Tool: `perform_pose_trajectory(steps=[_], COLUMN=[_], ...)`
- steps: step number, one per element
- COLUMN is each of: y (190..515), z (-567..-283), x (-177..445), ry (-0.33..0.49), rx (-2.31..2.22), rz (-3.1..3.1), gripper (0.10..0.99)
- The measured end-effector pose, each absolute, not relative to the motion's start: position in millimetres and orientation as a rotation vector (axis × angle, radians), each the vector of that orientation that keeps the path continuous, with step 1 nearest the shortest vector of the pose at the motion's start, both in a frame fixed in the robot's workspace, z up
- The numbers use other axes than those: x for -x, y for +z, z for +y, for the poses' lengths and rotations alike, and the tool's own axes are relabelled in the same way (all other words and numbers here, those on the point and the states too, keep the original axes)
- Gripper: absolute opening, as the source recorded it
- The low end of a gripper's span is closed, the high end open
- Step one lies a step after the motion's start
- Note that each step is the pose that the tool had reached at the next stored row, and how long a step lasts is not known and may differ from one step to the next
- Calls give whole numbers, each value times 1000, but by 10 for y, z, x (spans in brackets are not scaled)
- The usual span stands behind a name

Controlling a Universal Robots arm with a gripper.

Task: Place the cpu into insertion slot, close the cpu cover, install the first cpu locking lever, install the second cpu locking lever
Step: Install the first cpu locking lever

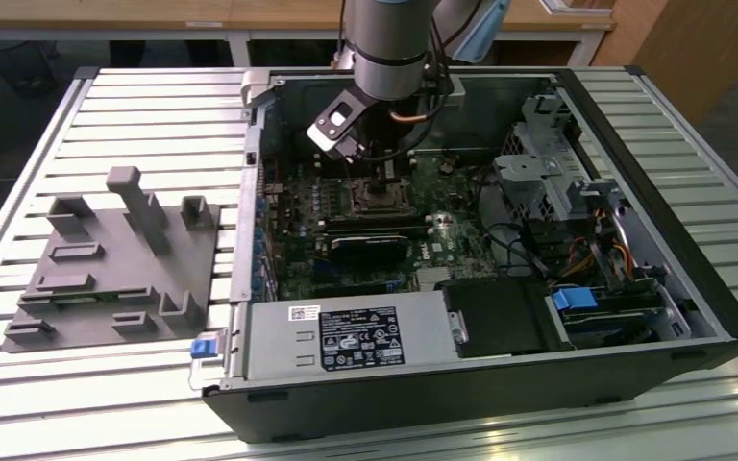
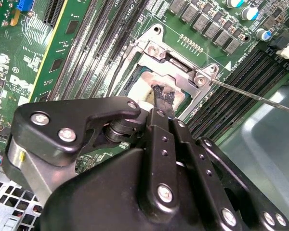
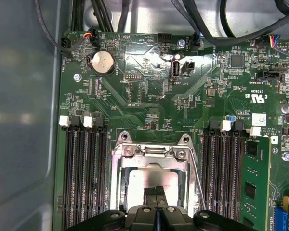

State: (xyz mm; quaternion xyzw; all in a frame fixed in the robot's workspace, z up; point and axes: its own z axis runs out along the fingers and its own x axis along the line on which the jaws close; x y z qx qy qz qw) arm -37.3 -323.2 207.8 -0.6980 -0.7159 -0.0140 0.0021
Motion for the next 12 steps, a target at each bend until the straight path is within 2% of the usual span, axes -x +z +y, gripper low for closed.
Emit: perform_pose_trajectory(steps=[12], y=[2105], z=[-3232], x=[373], ry=[-46], rx=[2189], rz=[-2245], gripper=[106])
